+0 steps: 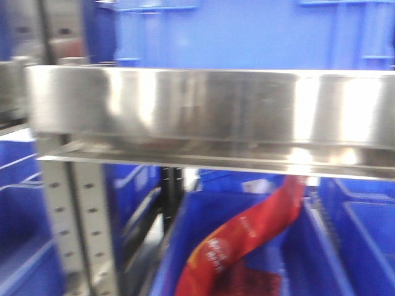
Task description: Grab PVC pipe and place in blue bin
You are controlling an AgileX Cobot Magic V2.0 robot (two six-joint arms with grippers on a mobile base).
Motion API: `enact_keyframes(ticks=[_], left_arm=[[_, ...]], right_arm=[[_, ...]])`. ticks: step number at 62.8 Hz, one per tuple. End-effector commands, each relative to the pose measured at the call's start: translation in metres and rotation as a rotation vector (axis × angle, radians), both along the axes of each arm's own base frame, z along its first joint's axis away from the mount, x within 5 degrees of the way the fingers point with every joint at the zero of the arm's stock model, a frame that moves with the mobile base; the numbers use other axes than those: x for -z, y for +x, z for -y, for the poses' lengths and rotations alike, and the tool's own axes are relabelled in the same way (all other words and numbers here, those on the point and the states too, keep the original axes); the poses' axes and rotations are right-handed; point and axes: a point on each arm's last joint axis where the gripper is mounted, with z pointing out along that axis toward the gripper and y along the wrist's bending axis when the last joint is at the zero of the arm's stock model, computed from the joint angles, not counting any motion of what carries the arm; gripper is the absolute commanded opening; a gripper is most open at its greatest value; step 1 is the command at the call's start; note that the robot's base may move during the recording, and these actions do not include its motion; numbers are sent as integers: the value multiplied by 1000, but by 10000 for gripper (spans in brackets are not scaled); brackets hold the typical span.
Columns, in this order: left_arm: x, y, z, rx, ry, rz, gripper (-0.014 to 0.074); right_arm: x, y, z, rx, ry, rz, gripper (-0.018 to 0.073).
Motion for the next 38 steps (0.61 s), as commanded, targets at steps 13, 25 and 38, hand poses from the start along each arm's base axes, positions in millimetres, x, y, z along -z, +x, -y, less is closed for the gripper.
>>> enact_keyframes(ticks=[13, 25, 38], left_arm=[[-3, -1, 0, -1, 6, 33, -111], [-3, -1, 0, -1, 6, 33, -111], [-3, -1, 0, -1, 6, 33, -111]], right_arm=[[-2, 0, 1, 9, -1, 30, -168], [-2, 0, 1, 9, -1, 30, -168], [-2, 0, 1, 9, -1, 30, -168]])
